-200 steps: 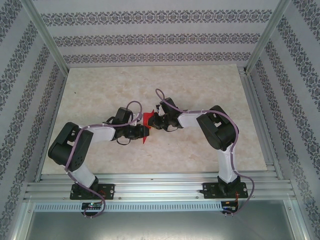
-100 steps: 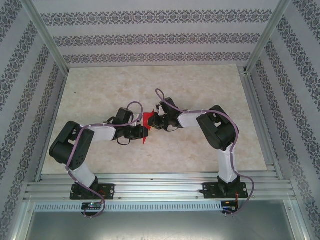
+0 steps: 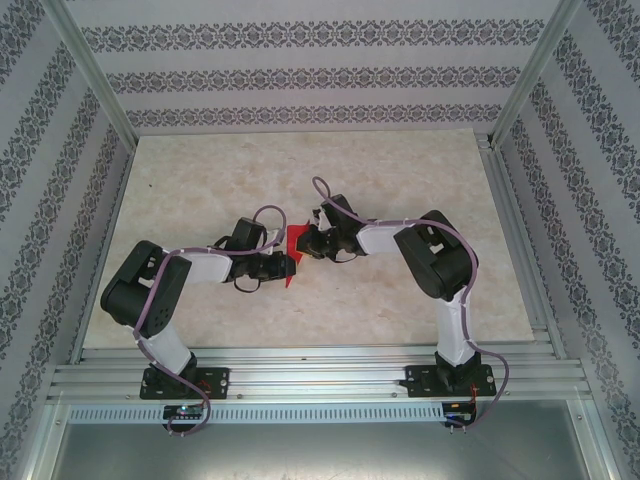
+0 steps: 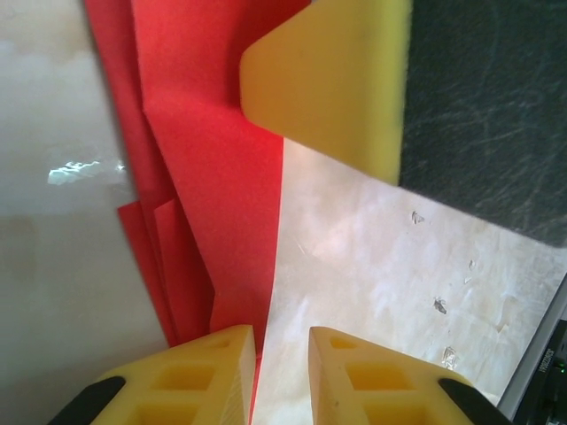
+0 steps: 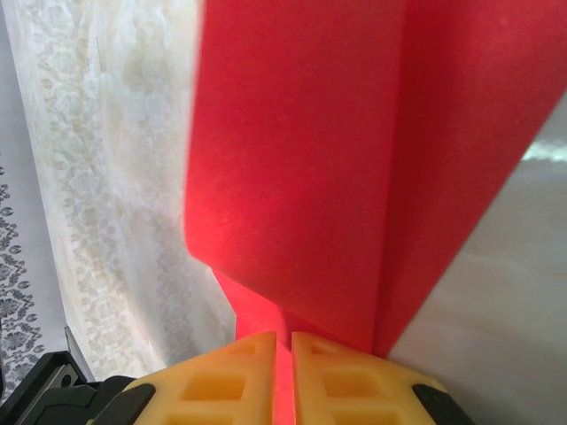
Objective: Fold a paper plane with a square sheet of paper (fold left side to right side)
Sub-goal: Fold the wing for the fifth time at the center of the table.
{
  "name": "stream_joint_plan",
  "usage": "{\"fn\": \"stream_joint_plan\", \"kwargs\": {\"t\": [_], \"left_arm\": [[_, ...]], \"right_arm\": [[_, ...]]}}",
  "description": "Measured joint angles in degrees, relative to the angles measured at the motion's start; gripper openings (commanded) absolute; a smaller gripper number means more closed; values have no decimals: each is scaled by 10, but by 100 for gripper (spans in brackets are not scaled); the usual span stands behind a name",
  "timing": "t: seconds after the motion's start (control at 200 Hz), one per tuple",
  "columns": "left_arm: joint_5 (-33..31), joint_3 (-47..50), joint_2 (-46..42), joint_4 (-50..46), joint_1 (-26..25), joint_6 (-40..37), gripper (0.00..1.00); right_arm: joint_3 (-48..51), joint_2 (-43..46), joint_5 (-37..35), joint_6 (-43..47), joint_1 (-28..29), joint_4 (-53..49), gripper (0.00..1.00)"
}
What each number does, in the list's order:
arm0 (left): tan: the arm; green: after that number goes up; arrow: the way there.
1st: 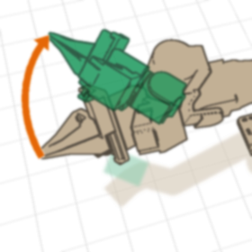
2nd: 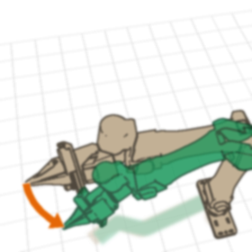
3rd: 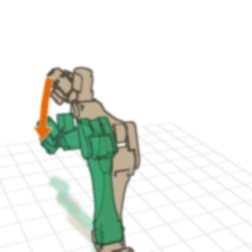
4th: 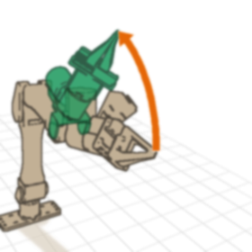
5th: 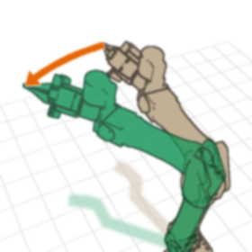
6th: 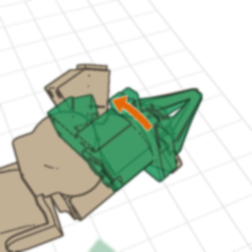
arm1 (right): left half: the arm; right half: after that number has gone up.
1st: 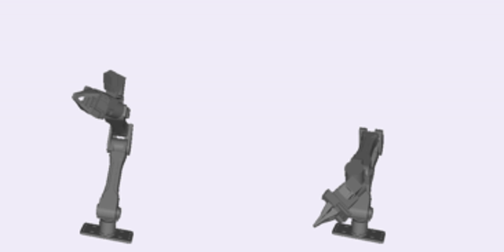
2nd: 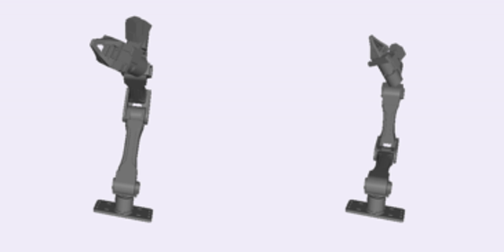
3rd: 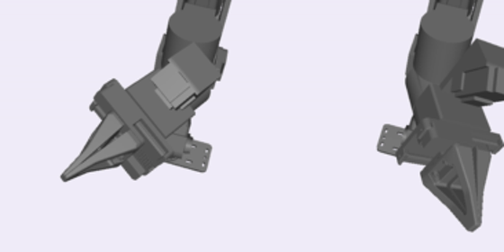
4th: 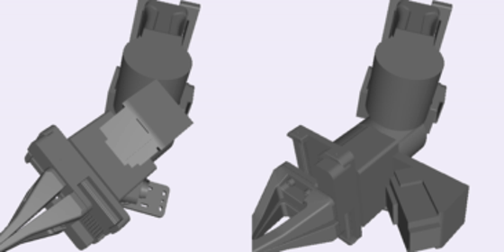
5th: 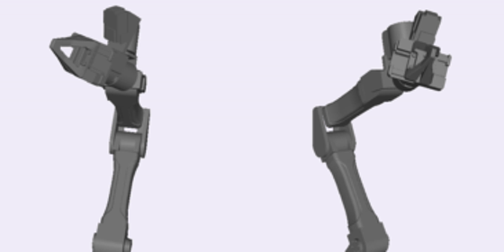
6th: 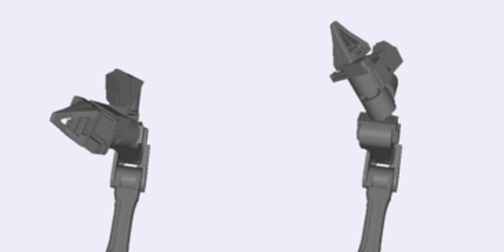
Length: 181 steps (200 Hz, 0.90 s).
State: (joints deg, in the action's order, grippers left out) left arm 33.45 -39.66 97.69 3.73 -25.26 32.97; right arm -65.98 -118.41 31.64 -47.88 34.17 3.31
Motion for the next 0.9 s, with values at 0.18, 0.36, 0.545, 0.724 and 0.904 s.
{"fn": "stream_joint_plan", "kwargs": {"t": [0.18,0.36,0.545,0.724,0.904], "left_arm": [[-14,9,-2,14,-4,0,20],[-29,9,1,14,-9,0,16],[-42,9,5,12,-13,0,14],[-49,8,5,10,-15,0,12],[-51,7,6,7,-15,0,11]], "right_arm": [[1,49,-5,13,-25,-26,11],[42,101,-16,8,-17,3,7],[71,89,-18,-13,22,19,6],[71,65,-19,-27,36,34,6],[68,46,-21,-37,36,43,7]]}}
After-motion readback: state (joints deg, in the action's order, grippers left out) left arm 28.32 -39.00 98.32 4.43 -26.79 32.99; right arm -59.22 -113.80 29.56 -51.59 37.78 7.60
